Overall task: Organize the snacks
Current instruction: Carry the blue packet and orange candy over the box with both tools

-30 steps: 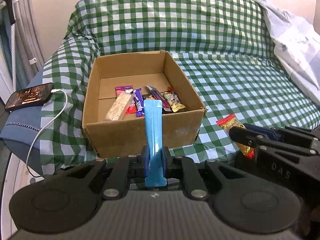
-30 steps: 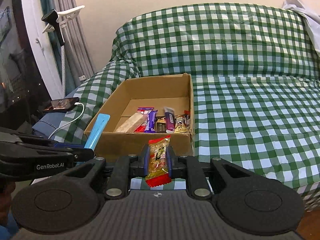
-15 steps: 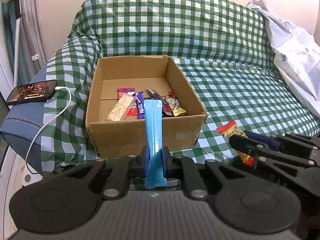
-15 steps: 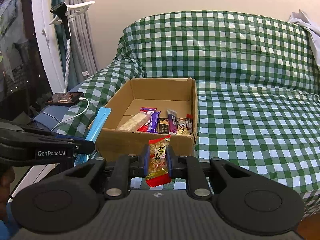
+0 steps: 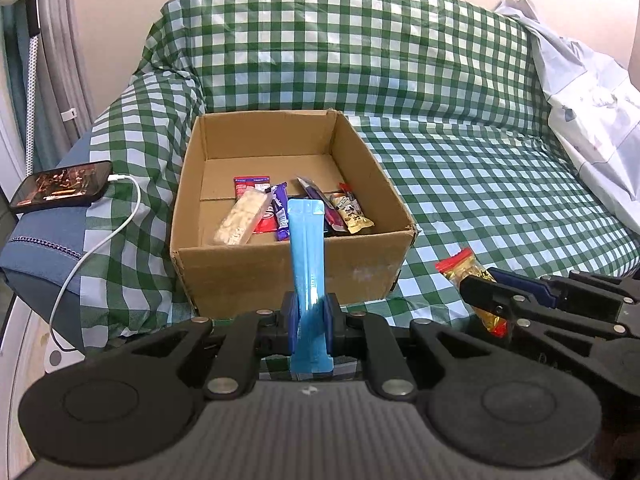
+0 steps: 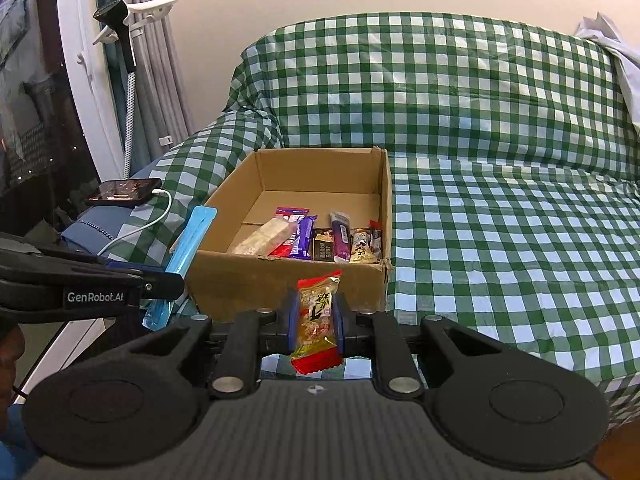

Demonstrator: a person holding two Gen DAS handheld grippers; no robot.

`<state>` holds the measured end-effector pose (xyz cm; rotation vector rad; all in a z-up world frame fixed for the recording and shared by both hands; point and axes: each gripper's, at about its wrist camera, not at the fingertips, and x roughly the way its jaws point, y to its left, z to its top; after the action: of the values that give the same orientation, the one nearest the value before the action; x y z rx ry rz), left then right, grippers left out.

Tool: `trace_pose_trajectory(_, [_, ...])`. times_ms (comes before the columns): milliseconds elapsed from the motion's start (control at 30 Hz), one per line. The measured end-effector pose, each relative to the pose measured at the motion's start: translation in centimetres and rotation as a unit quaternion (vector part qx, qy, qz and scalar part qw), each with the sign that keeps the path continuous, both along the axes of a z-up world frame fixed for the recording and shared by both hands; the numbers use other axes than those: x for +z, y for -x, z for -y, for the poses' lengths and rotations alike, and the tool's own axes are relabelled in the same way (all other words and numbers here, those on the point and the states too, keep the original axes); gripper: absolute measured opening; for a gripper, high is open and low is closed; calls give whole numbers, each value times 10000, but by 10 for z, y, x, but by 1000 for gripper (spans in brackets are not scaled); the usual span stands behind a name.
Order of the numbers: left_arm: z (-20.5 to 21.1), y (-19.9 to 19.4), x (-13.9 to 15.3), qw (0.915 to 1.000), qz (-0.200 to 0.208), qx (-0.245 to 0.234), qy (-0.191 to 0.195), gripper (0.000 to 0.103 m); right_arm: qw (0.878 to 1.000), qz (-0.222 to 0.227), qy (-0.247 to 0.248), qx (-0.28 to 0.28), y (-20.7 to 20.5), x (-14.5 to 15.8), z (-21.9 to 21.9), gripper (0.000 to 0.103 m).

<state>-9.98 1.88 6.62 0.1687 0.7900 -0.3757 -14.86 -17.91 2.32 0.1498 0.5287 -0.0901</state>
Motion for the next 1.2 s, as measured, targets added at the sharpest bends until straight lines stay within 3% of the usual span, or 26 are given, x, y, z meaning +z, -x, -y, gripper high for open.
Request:
trace_pose_trajectory(667, [-1,-43,2,9999,-138,56,-87,14,9998,-162,-130,-51,-19,-4,9,18])
trace_pose_trajectory(1200, [8,-114,6,9994,-289,111,-121,14,9996,-113,-247,-95,-77,7,22,18])
